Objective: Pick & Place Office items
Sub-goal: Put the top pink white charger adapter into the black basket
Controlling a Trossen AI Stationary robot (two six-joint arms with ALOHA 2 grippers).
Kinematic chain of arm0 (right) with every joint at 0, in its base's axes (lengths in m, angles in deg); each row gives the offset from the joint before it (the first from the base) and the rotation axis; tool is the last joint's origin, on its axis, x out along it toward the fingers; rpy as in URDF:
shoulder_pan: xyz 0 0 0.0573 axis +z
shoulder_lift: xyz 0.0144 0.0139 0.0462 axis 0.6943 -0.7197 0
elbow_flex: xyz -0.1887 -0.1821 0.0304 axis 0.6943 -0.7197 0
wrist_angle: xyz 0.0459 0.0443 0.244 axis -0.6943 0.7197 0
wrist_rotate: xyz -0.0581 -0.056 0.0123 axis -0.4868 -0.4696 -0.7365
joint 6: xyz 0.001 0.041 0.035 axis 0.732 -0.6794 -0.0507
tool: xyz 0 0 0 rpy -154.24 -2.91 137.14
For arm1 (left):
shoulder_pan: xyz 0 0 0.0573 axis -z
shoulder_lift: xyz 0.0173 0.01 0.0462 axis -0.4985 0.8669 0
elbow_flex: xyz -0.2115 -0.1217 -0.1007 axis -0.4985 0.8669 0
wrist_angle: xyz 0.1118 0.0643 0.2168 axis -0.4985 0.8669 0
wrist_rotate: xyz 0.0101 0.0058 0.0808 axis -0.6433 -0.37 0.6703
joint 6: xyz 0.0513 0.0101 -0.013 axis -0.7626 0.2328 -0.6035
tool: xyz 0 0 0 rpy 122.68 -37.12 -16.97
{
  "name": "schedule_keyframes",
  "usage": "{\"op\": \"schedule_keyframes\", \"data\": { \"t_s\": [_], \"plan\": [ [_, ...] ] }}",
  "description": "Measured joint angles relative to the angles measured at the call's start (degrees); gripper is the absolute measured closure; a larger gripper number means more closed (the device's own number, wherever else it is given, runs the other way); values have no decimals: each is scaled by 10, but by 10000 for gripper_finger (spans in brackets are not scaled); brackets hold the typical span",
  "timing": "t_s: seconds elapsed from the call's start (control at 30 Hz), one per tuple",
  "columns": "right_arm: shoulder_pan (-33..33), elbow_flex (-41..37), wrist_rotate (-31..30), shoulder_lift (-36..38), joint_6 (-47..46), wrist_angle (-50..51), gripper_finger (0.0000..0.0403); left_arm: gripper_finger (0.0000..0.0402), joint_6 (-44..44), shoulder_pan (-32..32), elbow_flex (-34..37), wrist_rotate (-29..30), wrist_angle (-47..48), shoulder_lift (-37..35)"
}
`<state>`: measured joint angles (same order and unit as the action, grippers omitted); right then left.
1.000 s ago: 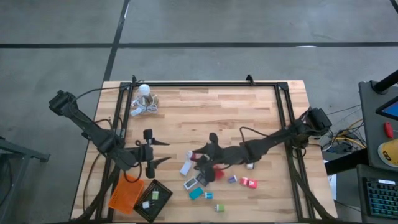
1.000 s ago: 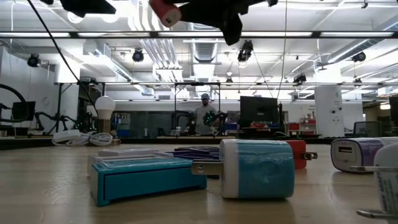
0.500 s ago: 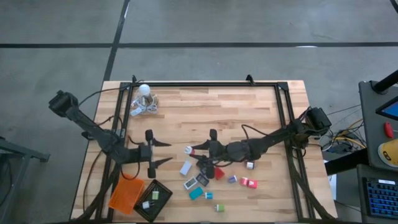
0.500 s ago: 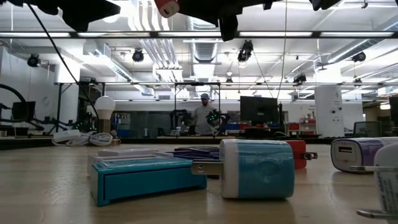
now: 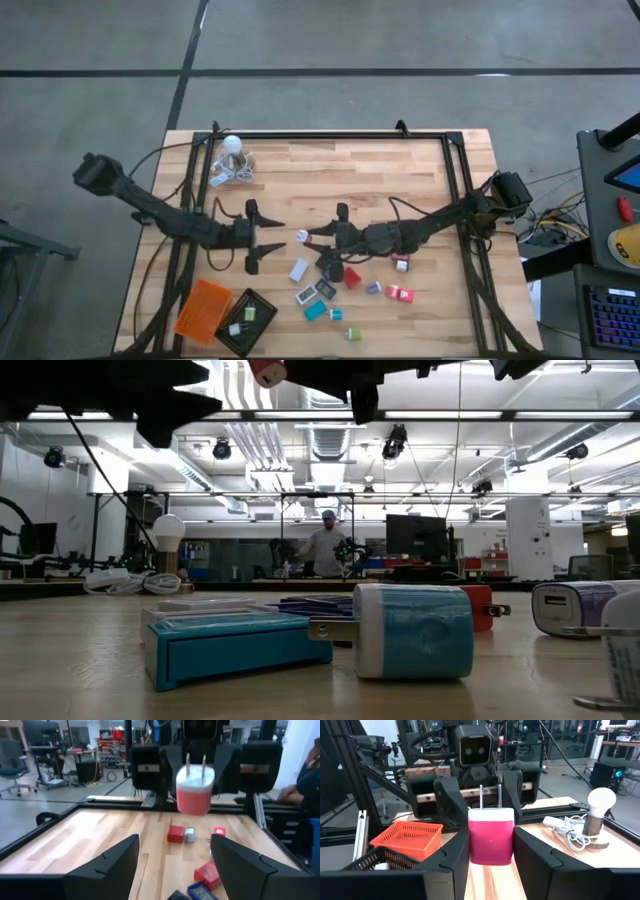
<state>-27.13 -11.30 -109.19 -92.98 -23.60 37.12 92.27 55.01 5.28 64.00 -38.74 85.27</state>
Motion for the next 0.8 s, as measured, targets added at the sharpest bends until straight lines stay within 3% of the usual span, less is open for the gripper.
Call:
{"op": "schedule_keyframes", "data": {
  "t_s": [0.37, 0.8],
  "plan": [
    [0, 0, 16, 0, 0, 2, 273, 149, -32, -28, -28, -48, -85, 103],
    [0, 0, 16, 0, -2, 15, 273, 149, -56, -33, -90, -52, -86, 157]
  ]
}}
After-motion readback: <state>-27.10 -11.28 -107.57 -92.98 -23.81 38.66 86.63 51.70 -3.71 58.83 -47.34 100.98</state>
